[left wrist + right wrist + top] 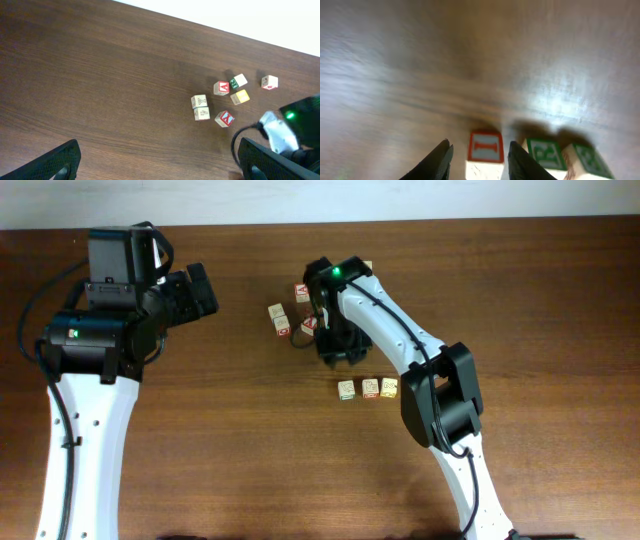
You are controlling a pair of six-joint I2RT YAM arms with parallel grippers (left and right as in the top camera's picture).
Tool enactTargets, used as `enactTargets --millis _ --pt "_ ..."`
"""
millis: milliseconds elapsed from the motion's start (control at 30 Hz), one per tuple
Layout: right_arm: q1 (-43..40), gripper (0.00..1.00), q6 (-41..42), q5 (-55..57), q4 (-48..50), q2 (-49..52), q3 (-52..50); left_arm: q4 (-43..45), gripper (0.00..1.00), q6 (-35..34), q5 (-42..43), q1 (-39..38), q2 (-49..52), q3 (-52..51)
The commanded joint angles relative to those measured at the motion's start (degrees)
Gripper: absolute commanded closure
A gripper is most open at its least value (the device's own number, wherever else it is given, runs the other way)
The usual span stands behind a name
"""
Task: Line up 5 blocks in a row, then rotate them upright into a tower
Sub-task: 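Place the I block next to the R block and release, then move the right gripper over the red Y block and descend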
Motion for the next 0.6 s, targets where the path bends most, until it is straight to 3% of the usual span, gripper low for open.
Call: enactTargets --millis 0,200,367,567 --pt "-1.8 0.58 -3.3 0.9 3.4 0.2 7.9 -0.1 0.01 -0.6 1.1 0.1 0.2 0.5" --pt "-0.5 0.53 11.1 -0.1 20.0 0.3 6.4 0.0 0.01 -0.6 0.8 0.1 0.2 0.5" --pt "1.2 0.53 21.3 2.7 27.7 0.3 1.8 -0.1 0.01 -0.6 -3.8 0.2 0.2 0.5" --pt "1.7 0.53 23.0 5.6 30.7 0.3 -3.0 -0.1 0.01 -0.6 -7.2 0.1 1.0 0.5"
